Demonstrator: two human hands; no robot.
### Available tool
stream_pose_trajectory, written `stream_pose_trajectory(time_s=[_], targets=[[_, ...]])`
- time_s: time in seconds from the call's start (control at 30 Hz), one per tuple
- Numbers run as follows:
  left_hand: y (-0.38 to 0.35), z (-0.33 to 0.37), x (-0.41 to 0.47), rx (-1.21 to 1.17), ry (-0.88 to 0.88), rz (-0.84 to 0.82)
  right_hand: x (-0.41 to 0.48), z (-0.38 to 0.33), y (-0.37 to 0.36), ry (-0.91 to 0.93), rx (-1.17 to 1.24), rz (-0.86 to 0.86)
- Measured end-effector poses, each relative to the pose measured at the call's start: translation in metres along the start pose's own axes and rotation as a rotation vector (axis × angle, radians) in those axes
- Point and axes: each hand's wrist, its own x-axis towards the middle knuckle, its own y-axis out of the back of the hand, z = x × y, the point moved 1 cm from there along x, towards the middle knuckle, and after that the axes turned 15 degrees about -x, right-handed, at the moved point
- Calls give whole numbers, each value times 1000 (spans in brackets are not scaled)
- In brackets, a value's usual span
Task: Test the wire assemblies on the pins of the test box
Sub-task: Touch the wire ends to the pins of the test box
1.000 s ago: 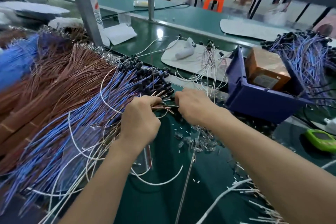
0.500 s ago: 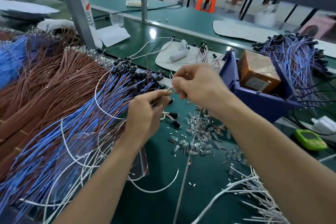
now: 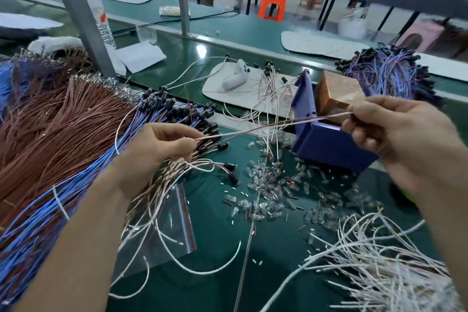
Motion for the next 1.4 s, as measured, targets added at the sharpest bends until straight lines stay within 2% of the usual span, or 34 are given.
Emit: stream_pose_trajectory(time_s=[0.07, 0.17, 0.27, 0.33, 0.47, 0.57, 0.63, 0.7, 0.8, 0.9, 1.07, 1.23, 1.4], targets=[[1, 7, 2, 39, 17, -30, 0, 12, 6, -40, 21, 23], [-11, 11, 12, 312, -1, 133, -1, 27, 5, -60, -44, -8], [-30, 14, 18, 657, 22, 185, -5, 38, -7, -45, -314, -165], [-38, 17, 18, 741, 22, 140, -9, 44, -17, -12, -584, -305], [-47, 13, 18, 449, -13, 115, -14, 56, -40, 46, -997, -367], [-47, 4, 14, 293, -13, 137, -21, 58, -74, 102, -988, -379], [-45, -1, 12, 262, -27, 142, -27, 59, -101, 133, -993, -445], [-45, -3, 9, 256, -53, 153, -31, 62, -124, 213, -1122, -469], [-41, -3, 7, 258, -100, 169, -32, 65, -138, 320, -1201, -348], [-35, -5, 3, 321, -107, 156, -32, 69, -140, 343, -1244, -335], [-26, -9, -5, 392, -106, 136, -27, 72, -137, 285, -1147, -317], [-24, -15, -11, 512, -112, 189, -16, 63, -115, 93, -711, -299], [-25, -23, -16, 667, -57, 176, -11, 47, -79, 35, -402, -305]])
